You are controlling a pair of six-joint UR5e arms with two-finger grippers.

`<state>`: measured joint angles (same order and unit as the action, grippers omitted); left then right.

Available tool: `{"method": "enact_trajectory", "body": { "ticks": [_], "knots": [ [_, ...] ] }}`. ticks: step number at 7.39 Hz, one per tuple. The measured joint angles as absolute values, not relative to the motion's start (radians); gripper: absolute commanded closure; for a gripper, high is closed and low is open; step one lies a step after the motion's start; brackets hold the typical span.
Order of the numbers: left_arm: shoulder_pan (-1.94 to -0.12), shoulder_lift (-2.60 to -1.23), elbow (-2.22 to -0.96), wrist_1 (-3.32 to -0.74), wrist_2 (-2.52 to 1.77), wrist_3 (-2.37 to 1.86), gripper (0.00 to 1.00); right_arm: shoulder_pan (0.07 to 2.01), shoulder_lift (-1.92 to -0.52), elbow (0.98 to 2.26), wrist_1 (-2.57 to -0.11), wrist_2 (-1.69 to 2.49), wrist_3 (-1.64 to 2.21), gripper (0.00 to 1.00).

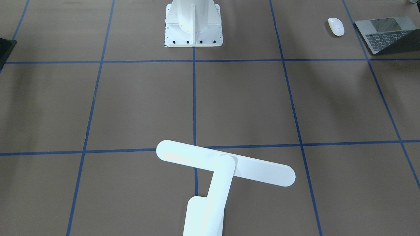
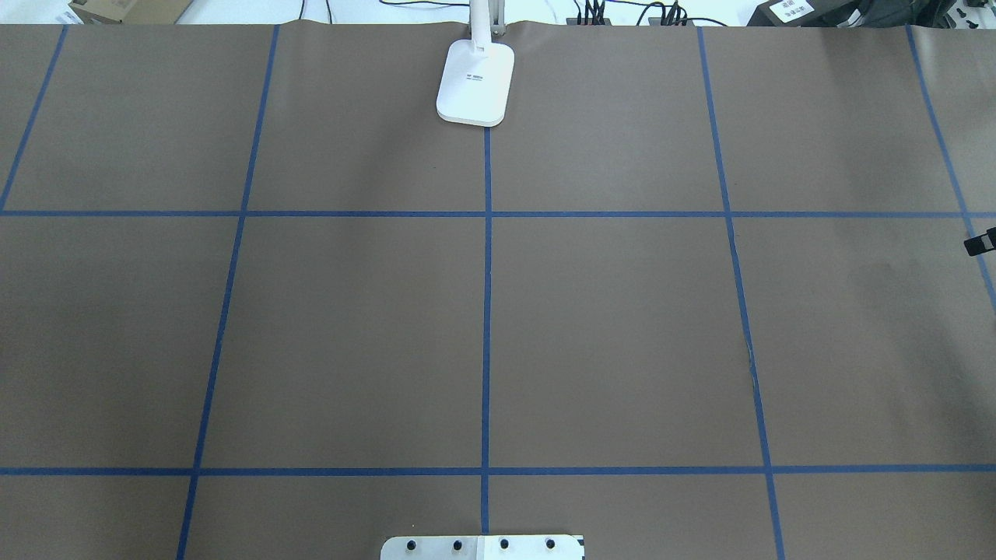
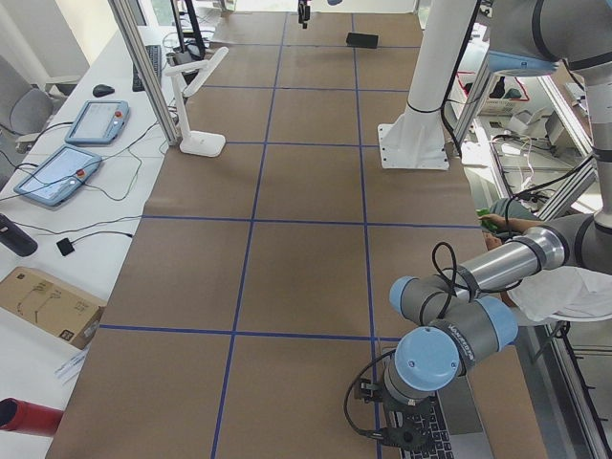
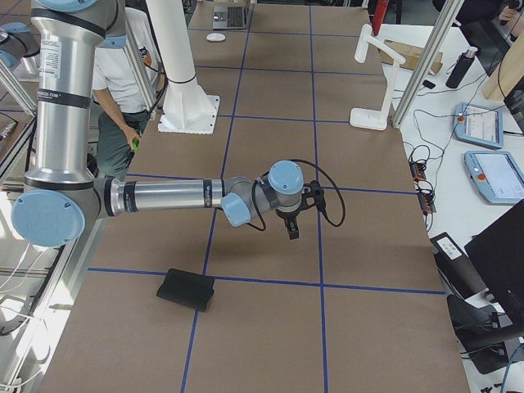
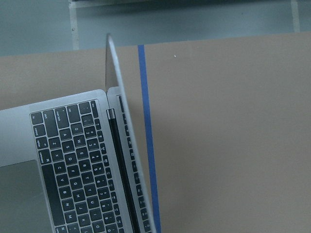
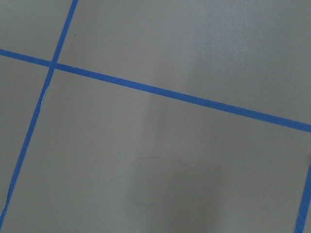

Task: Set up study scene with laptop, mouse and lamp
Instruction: 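Carry the open silver laptop with the left gripper toward the table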

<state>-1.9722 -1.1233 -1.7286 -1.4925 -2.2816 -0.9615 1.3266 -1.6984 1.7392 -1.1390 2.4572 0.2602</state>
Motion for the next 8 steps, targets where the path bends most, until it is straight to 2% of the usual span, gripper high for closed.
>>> {"method": "enact_trajectory", "body": {
  "ticks": [2, 4, 5, 6, 8],
  "knots": [
    [-1.971, -1.110, -1.728, -1.492, -2.285, -0.959, 0.16, 1.302, -1.697, 1.743, -1.135, 2.451, 0.326, 0.01],
    [-1.971, -1.095, -1.726, -1.491, -2.291, -0.958, 0.39, 1.289, -1.697, 1.745, -1.134, 2.441, 0.343, 0.01],
    [-1.971, -1.092, -1.725, -1.489, -2.297, -0.957, 0.65, 1.284, -1.697, 1.745, -1.134, 2.435, 0.344, 0.01],
    [-1.971, -1.091, -1.725, -1.486, -2.299, -0.957, 1.00, 1.282, -1.697, 1.746, -1.134, 2.432, 0.344, 0.01],
    [-1.971, -1.093, -1.727, -1.480, -2.302, -0.957, 1.00, 1.280, -1.697, 1.747, -1.134, 2.430, 0.344, 0.01]
  ]
}}
